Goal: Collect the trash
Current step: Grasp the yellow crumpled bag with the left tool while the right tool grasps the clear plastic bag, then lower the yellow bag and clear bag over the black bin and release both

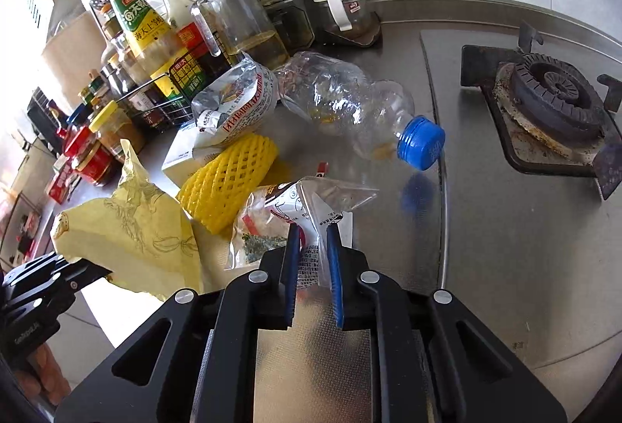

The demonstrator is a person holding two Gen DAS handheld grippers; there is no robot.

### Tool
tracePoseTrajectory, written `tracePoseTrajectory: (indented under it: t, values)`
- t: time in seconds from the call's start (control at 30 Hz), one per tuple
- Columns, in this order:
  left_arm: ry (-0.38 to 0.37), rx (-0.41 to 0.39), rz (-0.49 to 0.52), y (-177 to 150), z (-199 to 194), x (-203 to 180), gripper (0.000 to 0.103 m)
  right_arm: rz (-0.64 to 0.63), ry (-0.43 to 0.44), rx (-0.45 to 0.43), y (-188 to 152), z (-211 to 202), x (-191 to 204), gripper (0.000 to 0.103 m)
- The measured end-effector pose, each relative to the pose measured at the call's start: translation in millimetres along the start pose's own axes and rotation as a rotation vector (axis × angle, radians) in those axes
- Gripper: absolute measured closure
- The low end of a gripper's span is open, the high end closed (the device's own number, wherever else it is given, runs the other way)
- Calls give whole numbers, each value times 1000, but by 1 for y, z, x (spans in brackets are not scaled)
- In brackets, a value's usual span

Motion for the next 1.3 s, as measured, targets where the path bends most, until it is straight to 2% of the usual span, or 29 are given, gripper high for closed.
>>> tracePoseTrajectory:
  t: [0.2, 0.37, 0.67, 0.87, 1.1, 1.3]
  values:
    - [17, -31, 19, -6, -30, -1, 97, 19, 10, -31, -9, -33, 0, 88]
    - [3, -31, 16, -19, -60, -1, 98, 2, 18, -58, -27, -66, 8, 88]
    - [-38, 5, 14, -62, -109, -9, 98, -33, 37, -51, -84, -119, 35, 88]
    - [-52, 59, 11, -104, -129, -16, 98, -30, 37, -3, -131, -140, 39, 88]
    - [-71, 183, -16, -156, -114, -20, 98, 8, 38, 100, -179, -132, 30, 88]
    - [-57, 314, -14, -196, -56, -15, 98, 42, -12, 226, -217, -87, 16, 88]
Point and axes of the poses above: each gripper's, at about its wrist camera, not at the fingertips, and z roughly the way its jaws point, x to its left, y to its top, the point moved 1 cm from there along z, roughly the way its jaws point
